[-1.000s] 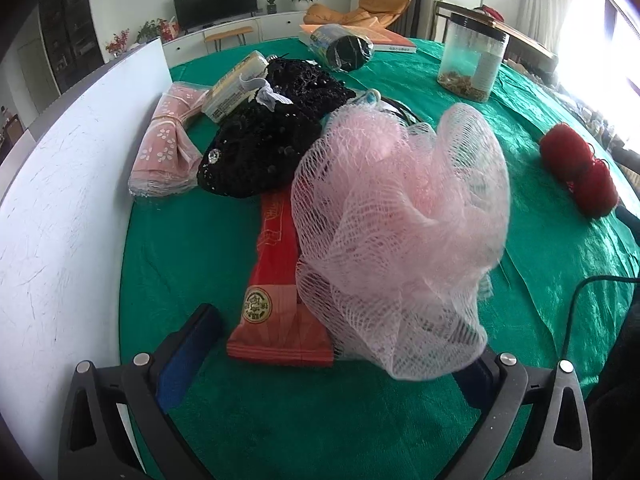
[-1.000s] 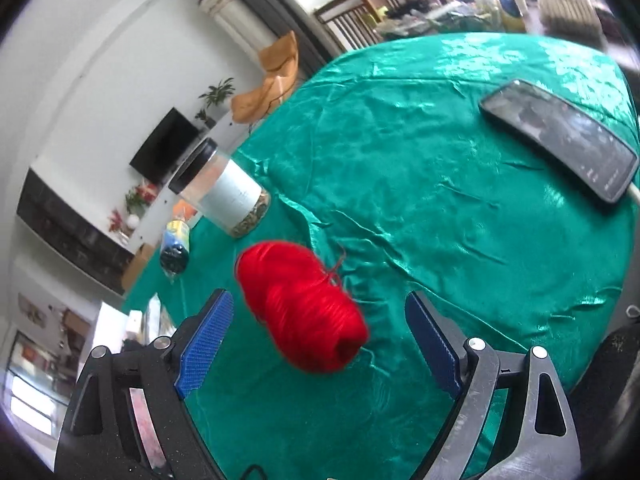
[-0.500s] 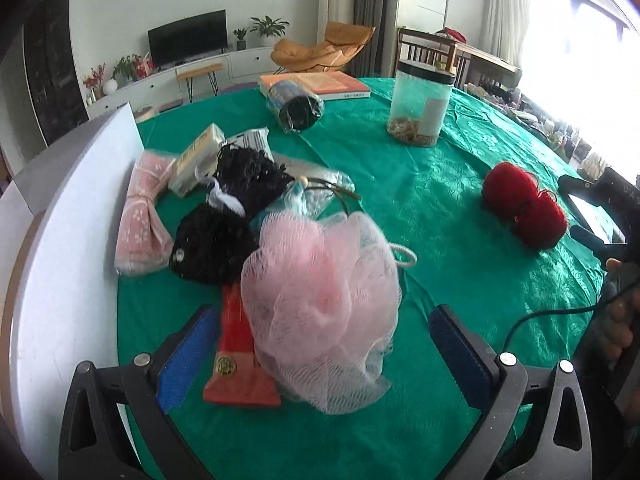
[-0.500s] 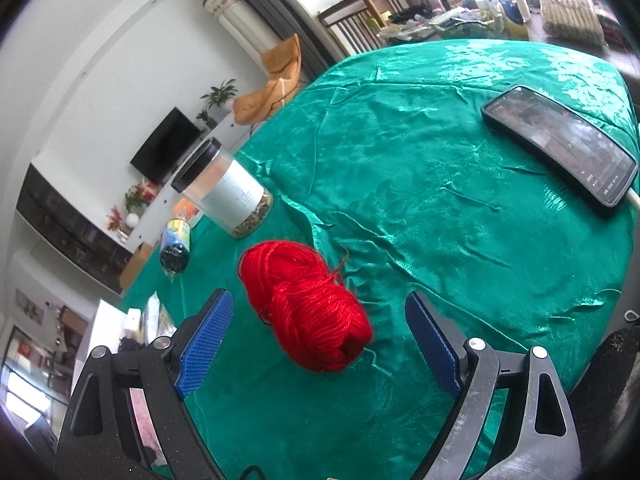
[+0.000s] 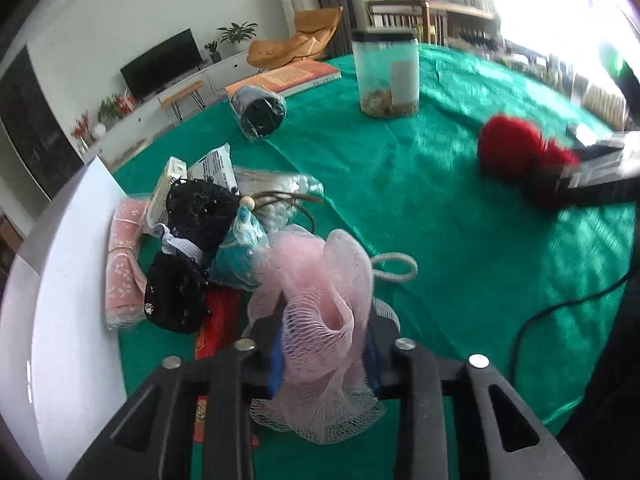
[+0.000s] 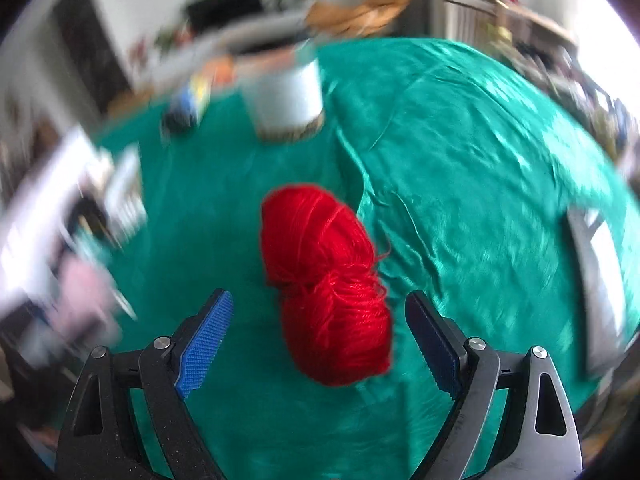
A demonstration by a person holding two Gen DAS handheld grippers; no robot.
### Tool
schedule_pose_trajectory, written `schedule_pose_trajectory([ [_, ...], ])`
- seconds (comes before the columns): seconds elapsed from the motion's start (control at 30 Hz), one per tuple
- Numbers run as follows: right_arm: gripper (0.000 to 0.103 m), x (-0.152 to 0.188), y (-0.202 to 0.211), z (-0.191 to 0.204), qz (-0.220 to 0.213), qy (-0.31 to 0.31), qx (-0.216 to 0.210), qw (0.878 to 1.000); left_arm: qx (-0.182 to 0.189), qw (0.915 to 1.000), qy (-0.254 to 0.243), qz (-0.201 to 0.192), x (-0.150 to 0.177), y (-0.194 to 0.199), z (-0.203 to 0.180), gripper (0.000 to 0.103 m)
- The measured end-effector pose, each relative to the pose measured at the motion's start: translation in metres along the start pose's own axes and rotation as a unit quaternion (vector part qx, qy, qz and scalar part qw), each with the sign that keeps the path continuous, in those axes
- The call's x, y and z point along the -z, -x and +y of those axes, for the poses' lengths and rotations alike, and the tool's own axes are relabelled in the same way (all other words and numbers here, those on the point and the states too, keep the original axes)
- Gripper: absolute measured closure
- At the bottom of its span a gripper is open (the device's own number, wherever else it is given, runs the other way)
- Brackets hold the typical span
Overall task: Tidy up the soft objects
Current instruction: 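Grasp the red yarn ball with the right gripper while the left gripper grasps the pink mesh puff, then carry the yarn and puff into the white box and open both grippers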
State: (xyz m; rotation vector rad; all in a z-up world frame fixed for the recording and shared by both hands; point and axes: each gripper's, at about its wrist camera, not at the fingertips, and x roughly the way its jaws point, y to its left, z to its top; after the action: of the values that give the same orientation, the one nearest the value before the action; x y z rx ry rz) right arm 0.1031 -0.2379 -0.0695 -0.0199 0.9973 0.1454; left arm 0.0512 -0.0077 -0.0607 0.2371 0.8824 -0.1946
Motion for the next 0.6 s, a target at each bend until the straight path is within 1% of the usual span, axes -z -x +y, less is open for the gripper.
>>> schedule_pose_trajectory([
  [0.03,0.020,-0.002,-0.006,0.003,0.012,0.031,0.018,0.999,0.018,0.9997,0.018,-0.005,-0.003,0.003,0.006,0.079],
  [0.07,0.035,-0.005,-0.010,0.002,0.018,0.041,0.021,0.999,0.038,0.9985,0.038,-0.008,-0.007,0.007,0.013,0.082],
  [0.1,0.061,-0.009,-0.012,-0.005,0.020,0.030,0.009,0.999,0.062,0.9960,0.064,-0.013,-0.010,0.011,0.022,0.083],
  [0.13,0.062,-0.016,-0.012,-0.019,0.021,-0.007,-0.011,1.000,0.075,0.9939,0.079,-0.016,-0.013,0.012,0.027,0.083],
  [0.17,0.062,-0.022,-0.009,-0.031,0.013,-0.038,-0.019,0.999,0.085,0.9917,0.095,-0.018,-0.017,0.014,0.032,0.084],
  [0.2,0.062,-0.030,-0.006,-0.042,-0.001,-0.059,-0.014,0.998,0.094,0.9896,0.107,-0.020,-0.020,0.014,0.038,0.084],
  [0.27,0.062,-0.052,-0.001,-0.061,-0.035,-0.086,-0.001,0.996,0.102,0.9881,0.113,-0.025,-0.024,0.016,0.041,0.084],
  [0.33,0.062,-0.069,-0.001,-0.074,-0.054,-0.109,-0.007,0.993,0.102,0.9882,0.109,-0.033,-0.027,0.018,0.040,0.084],
  [0.43,0.062,-0.097,-0.009,-0.084,-0.073,-0.117,-0.004,0.990,0.107,0.9878,0.106,-0.040,-0.028,0.020,0.038,0.085],
  [0.47,0.062,-0.106,-0.014,-0.086,-0.077,-0.121,-0.009,0.990,0.109,0.9872,0.109,-0.042,-0.029,0.020,0.039,0.085],
  [0.57,0.062,-0.121,-0.025,-0.086,-0.076,-0.132,-0.020,0.988,0.122,0.9826,0.129,-0.055,-0.038,0.025,0.048,0.085],
  [0.6,0.062,-0.129,-0.033,-0.088,-0.068,-0.134,-0.020,0.988,0.126,0.9807,0.137,-0.061,-0.041,0.028,0.051,0.085],
])
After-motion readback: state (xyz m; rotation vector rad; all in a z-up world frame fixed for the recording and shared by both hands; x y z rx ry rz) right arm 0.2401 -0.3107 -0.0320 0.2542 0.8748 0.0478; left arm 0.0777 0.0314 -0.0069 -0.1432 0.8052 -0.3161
